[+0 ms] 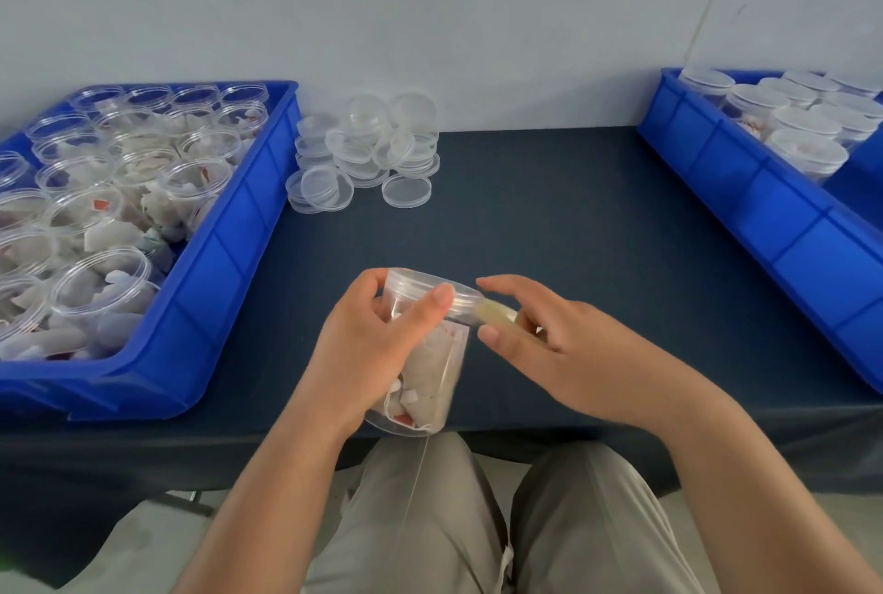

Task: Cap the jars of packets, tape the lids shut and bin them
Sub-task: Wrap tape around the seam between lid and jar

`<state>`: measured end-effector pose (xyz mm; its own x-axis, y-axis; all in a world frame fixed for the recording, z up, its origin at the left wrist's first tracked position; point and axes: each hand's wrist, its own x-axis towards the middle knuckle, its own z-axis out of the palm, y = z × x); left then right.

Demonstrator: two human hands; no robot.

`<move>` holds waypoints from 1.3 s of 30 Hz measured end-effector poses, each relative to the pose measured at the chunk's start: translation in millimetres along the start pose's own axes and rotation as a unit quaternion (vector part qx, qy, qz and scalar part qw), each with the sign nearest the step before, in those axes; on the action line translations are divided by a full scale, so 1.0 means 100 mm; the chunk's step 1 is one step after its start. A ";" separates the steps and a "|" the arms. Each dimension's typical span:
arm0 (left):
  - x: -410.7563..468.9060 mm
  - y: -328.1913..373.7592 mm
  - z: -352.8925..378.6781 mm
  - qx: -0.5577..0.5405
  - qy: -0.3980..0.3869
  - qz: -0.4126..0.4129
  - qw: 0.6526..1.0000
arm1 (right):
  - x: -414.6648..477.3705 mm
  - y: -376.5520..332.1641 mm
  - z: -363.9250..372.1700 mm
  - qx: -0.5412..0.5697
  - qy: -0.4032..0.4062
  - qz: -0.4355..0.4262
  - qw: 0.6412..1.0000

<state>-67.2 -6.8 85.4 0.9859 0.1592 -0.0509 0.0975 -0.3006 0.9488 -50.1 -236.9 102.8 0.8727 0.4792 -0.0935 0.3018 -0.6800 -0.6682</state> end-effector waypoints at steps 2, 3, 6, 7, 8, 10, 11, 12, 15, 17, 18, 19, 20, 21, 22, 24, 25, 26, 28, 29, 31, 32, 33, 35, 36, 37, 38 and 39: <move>-0.02 0.00 0.01 -0.032 -0.016 -0.016 0.999 | 0.02 0.05 -0.06 -0.016 0.009 -0.001 1.000; -0.03 -0.01 0.01 -0.054 -0.026 -0.025 0.998 | 0.03 0.07 -0.09 -0.018 0.008 -0.001 1.000; -0.05 -0.01 -0.05 -0.129 -0.069 -0.059 0.987 | 0.05 0.13 -0.20 -0.013 -0.010 -0.001 1.000; -0.05 -0.03 -0.08 -0.148 -0.087 -0.065 0.983 | 0.05 0.14 -0.23 -0.011 -0.017 0.000 1.000; -0.05 -0.04 -0.10 -0.170 -0.107 -0.071 0.977 | 0.06 0.15 -0.24 -0.010 -0.024 -0.001 1.000; -0.05 -0.06 -0.10 -0.222 -0.144 -0.089 0.960 | 0.09 0.16 -0.25 -0.001 -0.030 -0.007 1.000; -0.05 -0.06 -0.09 -0.244 -0.154 -0.098 0.952 | 0.10 0.16 -0.24 0.005 -0.032 -0.009 0.999; -0.04 -0.07 -0.09 -0.260 -0.161 -0.103 0.947 | 0.11 0.16 -0.24 0.012 -0.034 -0.010 0.999; -0.01 -0.08 -0.08 -0.278 -0.175 -0.088 0.940 | 0.14 0.16 -0.23 0.038 -0.051 -0.009 0.998; 0.01 -0.10 -0.07 -0.289 -0.189 -0.078 0.935 | 0.15 0.14 -0.24 0.053 -0.064 -0.011 0.996; 0.02 -0.10 -0.06 -0.293 -0.201 -0.071 0.932 | 0.15 0.13 -0.24 0.060 -0.070 -0.015 0.996; 0.03 -0.11 -0.05 -0.295 -0.217 -0.064 0.928 | 0.16 0.12 -0.25 0.066 -0.075 -0.021 0.995; 0.04 -0.11 -0.04 -0.296 -0.239 -0.058 0.923 | 0.17 0.11 -0.25 0.068 -0.079 -0.029 0.994; 0.04 -0.11 -0.03 -0.293 -0.261 -0.052 0.918 | 0.18 0.11 -0.24 0.067 -0.082 -0.037 0.994; 0.05 -0.11 -0.03 -0.280 -0.276 -0.050 0.918 | 0.19 0.12 -0.23 0.063 -0.085 -0.042 0.994; 0.06 -0.11 -0.07 -0.229 -0.273 -0.043 0.933 | 0.19 0.14 -0.20 0.062 -0.092 -0.045 0.993; 0.05 -0.10 -0.09 -0.196 -0.257 -0.035 0.946 | 0.18 0.15 -0.18 0.063 -0.094 -0.048 0.992; 0.05 -0.09 -0.12 -0.166 -0.236 -0.029 0.957 | 0.17 0.16 -0.14 0.065 -0.094 -0.052 0.992; 0.06 -0.07 -0.13 -0.133 -0.184 -0.022 0.974 | 0.15 0.17 -0.07 0.072 -0.081 -0.058 0.992; 0.06 -0.06 -0.12 -0.112 -0.148 -0.015 0.982 | 0.14 0.17 -0.05 0.075 -0.064 -0.054 0.994; 0.07 -0.05 -0.09 -0.036 -0.088 0.006 0.995 | 0.13 0.17 -0.01 0.068 -0.024 -0.035 0.997; 0.06 -0.06 -0.07 -0.007 -0.076 0.013 0.997 | 0.12 0.17 0.01 0.056 -0.010 -0.026 0.998; 0.04 -0.05 -0.05 0.014 -0.071 0.015 0.997 | 0.11 0.17 0.04 0.040 -0.001 -0.016 0.999; 0.02 -0.06 0.00 0.046 -0.071 0.022 0.996 | 0.08 0.15 0.10 0.019 0.015 0.008 1.000; 0.00 -0.08 0.04 0.064 -0.071 0.031 0.995 | 0.08 0.13 0.14 0.018 0.025 0.017 0.999; -0.02 -0.08 0.07 0.086 -0.069 0.041 0.993 | 0.07 0.11 0.17 0.020 0.037 0.022 0.999; -0.04 -0.09 0.11 0.104 -0.065 0.051 0.991 | 0.06 0.10 0.19 0.020 0.050 0.024 0.998; -0.06 -0.09 0.15 0.109 -0.057 0.059 0.991 | 0.06 0.09 0.21 0.017 0.059 0.025 0.998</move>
<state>-71.9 -18.9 72.6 0.9999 0.0077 0.0089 -0.0037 -0.5083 0.8612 -50.3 -228.5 81.2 0.9259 0.3754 -0.0419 0.2450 -0.6812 -0.6899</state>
